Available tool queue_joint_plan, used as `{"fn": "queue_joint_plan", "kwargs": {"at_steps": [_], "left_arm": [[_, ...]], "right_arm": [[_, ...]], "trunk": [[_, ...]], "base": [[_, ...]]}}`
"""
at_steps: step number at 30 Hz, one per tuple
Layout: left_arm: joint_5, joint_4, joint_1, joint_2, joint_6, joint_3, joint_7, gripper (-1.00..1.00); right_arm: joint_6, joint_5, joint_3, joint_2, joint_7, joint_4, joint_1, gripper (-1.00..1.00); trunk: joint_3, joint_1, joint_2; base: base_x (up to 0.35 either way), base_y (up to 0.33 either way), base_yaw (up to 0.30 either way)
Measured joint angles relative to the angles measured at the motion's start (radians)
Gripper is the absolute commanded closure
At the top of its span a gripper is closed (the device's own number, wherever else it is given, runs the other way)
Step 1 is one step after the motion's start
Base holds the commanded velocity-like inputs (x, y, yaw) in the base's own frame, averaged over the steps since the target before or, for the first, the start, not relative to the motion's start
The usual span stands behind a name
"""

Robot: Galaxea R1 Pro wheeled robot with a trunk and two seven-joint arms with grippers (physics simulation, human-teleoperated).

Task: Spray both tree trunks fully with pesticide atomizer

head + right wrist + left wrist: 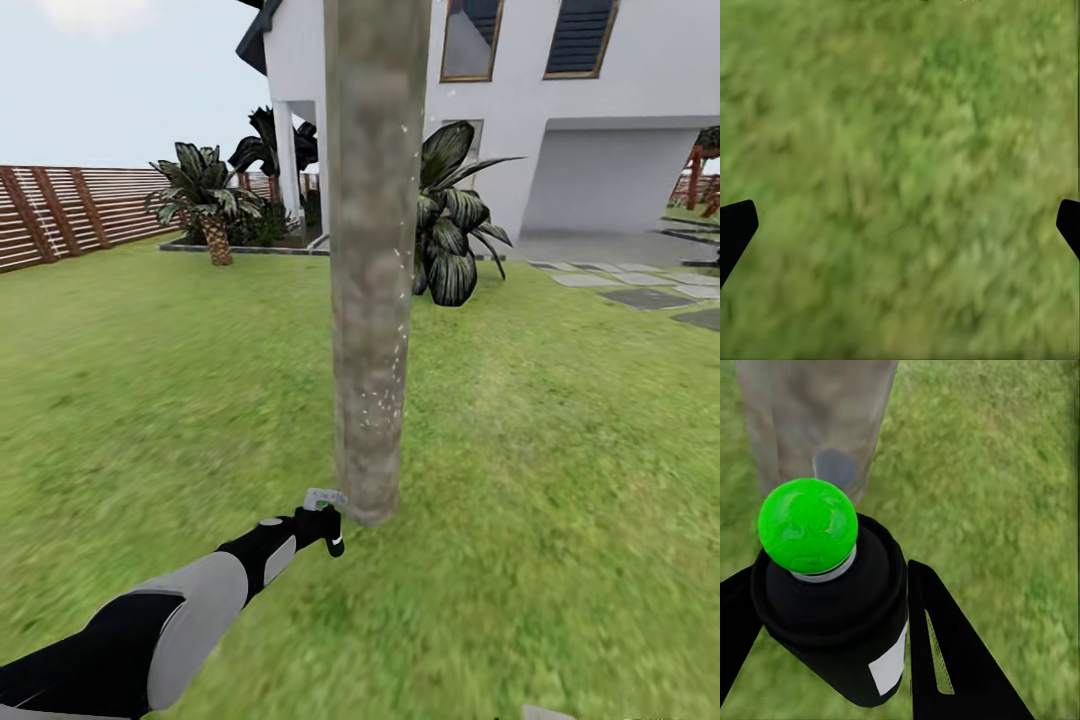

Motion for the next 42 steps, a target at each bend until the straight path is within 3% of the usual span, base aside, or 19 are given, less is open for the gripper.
{"fn": "queue_joint_plan", "kwargs": {"at_steps": [9, 32, 37, 40, 42], "left_arm": [[0.0, 0.0, 0.001, 0.0, 0.0, 0.0, 0.0, 1.0], [0.0, 0.001, 0.002, 0.001, -0.001, 0.0, 0.0, 1.0], [0.0, 0.0, 0.026, 0.001, -0.001, -0.001, -0.001, 1.0], [0.004, -0.001, 0.028, 0.021, 0.0, 0.001, -0.004, 1.0], [0.01, -0.003, 0.029, 0.071, 0.001, 0.003, -0.014, 1.0]], "right_arm": [[0.0, 0.0, 0.001, 0.0, 0.0, 0.0, 0.0, -1.0], [0.0, 0.0, 0.0, 0.0, 0.0, 0.0, 0.0, -1.0], [0.0, 0.0, 0.0, 0.0, 0.0, 0.0, 0.0, -1.0], [0.0, 0.0, 0.0, -0.002, 0.0, 0.0, 0.0, -1.0], [0.0, 0.0, 0.0, -0.007, 0.0, 0.0, 0.0, -1.0]], "trunk": [[0.0, 0.0, 0.0], [0.0, 0.001, 0.0], [0.0, 0.001, 0.0], [0.0, 0.0, 0.0], [0.0, 0.0, 0.0]], "base": [[0.137, 0.008, -0.259], [0.023, 0.112, -0.082], [-0.036, 0.04, -0.001], [-0.005, 0.005, 0.0], [-0.001, 0.002, 0.0]]}}
